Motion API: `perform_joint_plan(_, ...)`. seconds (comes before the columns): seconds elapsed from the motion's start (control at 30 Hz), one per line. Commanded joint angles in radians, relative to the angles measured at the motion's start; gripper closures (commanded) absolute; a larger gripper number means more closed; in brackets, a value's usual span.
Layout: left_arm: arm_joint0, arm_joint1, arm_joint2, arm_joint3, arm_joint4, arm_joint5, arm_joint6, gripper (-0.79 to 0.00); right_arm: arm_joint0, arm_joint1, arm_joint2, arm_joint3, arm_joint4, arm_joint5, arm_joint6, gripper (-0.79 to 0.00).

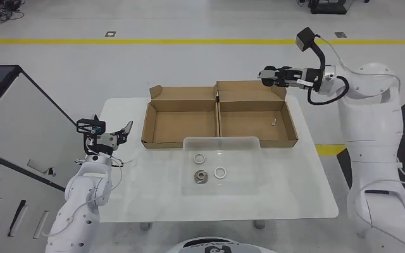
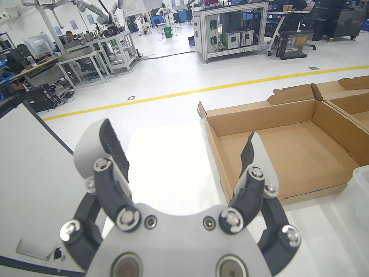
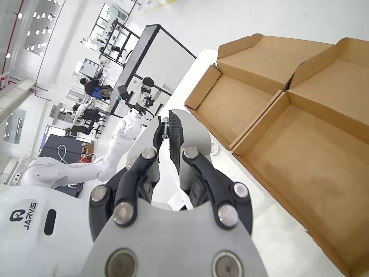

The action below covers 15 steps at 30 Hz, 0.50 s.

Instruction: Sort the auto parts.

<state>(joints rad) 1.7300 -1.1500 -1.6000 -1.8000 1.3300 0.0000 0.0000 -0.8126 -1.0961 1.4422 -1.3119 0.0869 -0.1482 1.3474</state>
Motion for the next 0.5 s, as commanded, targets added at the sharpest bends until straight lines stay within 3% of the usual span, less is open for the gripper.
perform_joint_plan(0.0, 0.0, 0.0, 0.0, 0.0, 0.0, 0.0, 0.0, -0.785, 0.0, 0.0, 0.0, 0.0, 0.0, 0.0, 0.0, 0.0)
perform_joint_plan(0.2, 0.0, 0.0, 0.0, 0.0, 0.0, 0.0, 0.0, -0.785, -0.007, 0.0, -0.005, -0.003, -0.013, 0.005, -0.013, 0.0)
perform_joint_plan(0.47, 0.0, 0.0, 0.0, 0.0, 0.0, 0.0, 0.0, -0.785, -0.049, 0.017, -0.058, -0.051, -0.249, 0.117, -0.069, 0.0)
